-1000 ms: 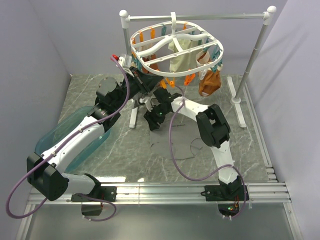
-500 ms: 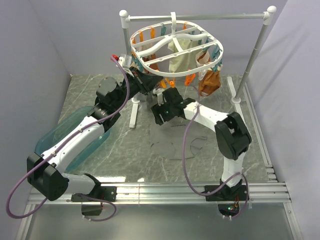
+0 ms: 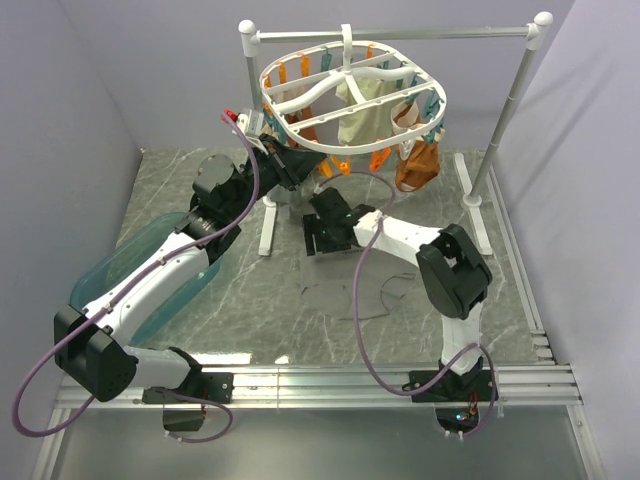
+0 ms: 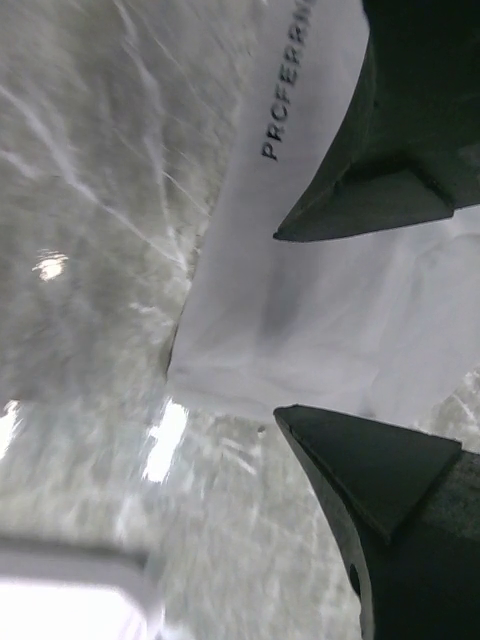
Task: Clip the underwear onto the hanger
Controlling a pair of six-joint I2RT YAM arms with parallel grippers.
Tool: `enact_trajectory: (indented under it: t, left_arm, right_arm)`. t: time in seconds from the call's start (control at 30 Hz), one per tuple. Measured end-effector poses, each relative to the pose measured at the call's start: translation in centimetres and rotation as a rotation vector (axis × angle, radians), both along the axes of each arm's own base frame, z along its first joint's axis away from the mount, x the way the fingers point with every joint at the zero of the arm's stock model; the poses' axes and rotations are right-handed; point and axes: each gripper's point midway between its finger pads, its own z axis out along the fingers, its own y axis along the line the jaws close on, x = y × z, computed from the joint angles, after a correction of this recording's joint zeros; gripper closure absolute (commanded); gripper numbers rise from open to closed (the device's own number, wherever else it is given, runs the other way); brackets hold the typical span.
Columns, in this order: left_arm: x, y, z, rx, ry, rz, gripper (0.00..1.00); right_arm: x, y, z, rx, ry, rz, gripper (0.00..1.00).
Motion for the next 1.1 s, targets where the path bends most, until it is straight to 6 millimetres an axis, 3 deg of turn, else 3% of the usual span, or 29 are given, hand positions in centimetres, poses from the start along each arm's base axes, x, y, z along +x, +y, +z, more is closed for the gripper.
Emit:
enact_trajectory:
  t: [0.23,0.37,0.5,0.6,0.7,0.77,0.87,0.97,1.1]
  left_arm:
    - [0.1,0.1,0.0,0.001,0.000,0.002,1.00]
    - [0.1,0.1,-0.1,0.001,0.001,0.004,1.00]
    - [0.1,0.2,-0.1,0.001,0.001,0.005,1.00]
    - [0.2,0.2,-0.1,0.003,0.002,0.007,1.00]
    - [0.3,0.3,-0.2,0.005,0.004,0.009,1.00]
    - [0.3,0.3,-0.3,0.008,0.008,0.011,1.00]
    - [0.4,0.4,-0.5,0.011,0.012,0.014,1.00]
    - [0.4,0.4,-0.5,0.012,0.013,0.015,1.00]
    - [0.5,0.5,-0.5,0.012,0.013,0.017,1.00]
  right_arm:
    - [-0.4,-0.4,-3.9,-0.099,0.061,-0.072,0.29]
    - [0.0,-0.4,-4.1,-0.114,0.049,-0.092,0.37]
    - [0.2,-0.6,-4.5,-0.150,0.025,-0.101,0.53]
    - [0.3,-0.5,-4.7,-0.182,-0.002,-0.103,0.57]
    - [0.5,0.4,-4.8,-0.201,-0.029,-0.089,0.58]
    - [0.6,1.7,-4.8,-0.202,-0.055,-0.068,0.64]
    - [0.7,2.8,-4.8,-0.203,-0.085,-0.046,0.78]
    - [0.8,3.3,-4.8,-0.185,-0.090,-0.036,1.00]
    - [0.8,3.2,-4.6,-0.151,-0.092,-0.037,1.00]
